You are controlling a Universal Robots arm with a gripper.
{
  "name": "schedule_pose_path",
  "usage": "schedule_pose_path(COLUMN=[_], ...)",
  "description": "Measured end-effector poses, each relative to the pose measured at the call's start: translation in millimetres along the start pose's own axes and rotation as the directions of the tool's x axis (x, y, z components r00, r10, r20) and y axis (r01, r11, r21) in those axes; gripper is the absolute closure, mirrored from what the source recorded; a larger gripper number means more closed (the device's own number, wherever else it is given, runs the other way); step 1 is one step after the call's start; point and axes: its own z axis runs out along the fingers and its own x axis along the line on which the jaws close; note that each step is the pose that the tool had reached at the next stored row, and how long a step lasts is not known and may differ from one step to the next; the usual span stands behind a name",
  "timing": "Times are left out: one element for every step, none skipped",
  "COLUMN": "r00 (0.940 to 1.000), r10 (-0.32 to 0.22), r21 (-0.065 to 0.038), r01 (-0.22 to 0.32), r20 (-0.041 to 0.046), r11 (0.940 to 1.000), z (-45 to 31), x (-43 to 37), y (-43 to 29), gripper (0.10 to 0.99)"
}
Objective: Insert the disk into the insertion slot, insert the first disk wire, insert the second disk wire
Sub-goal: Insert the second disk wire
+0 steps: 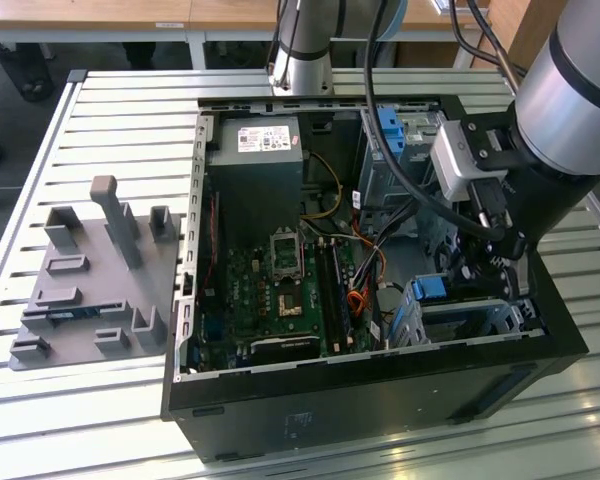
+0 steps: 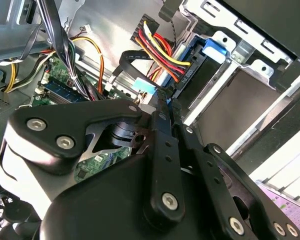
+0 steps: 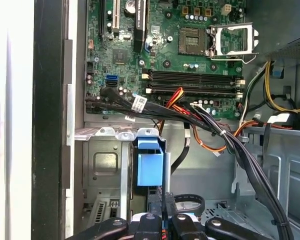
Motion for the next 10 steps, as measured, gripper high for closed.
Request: schedule_pose_path(r00=[1.0000, 1.0000, 1.0000, 1.0000, 1.0000, 1.0000, 1.0000, 1.0000, 1.0000, 1.0000], r10=[0.001, 0.002, 0.003, 0.003, 0.004, 0.004, 0.004, 0.004, 0.004, 0.004], r21=[0.000, 0.000, 0.000, 0.000, 0.000, 0.000, 0.001, 0.001, 0.001, 0.001], r01=[-0.001, -0.002, -0.003, -0.003, -0.004, -0.004, -0.004, -0.004, -0.004, -0.004], r20=[-0.0001, -0.0002, -0.0003, -0.0003, -0.0003, -0.0003, -0.0003, -0.0003, 0.0001, 0.0003], r11=[1.0000, 1.0000, 1.0000, 1.0000, 1.0000, 1.0000, 1.0000, 1.0000, 1.0000, 1.0000], z=[0.1, 0.1, 0.2, 0.2, 0.3, 0.3, 0.3, 0.2, 0.3, 0.3], x=[0.3, 0.7, 1.3, 1.8, 2.1, 2.2, 2.3, 2.3, 2.4, 2.5], y=[-0.1, -0.2, -0.3, -0.4, -0.5, -0.6, -0.8, -0.9, -1.1, -1.3], gripper=[0.937, 0.937, 0.937, 0.937, 0.937, 0.937, 0.937, 0.937, 0.937, 0.937])
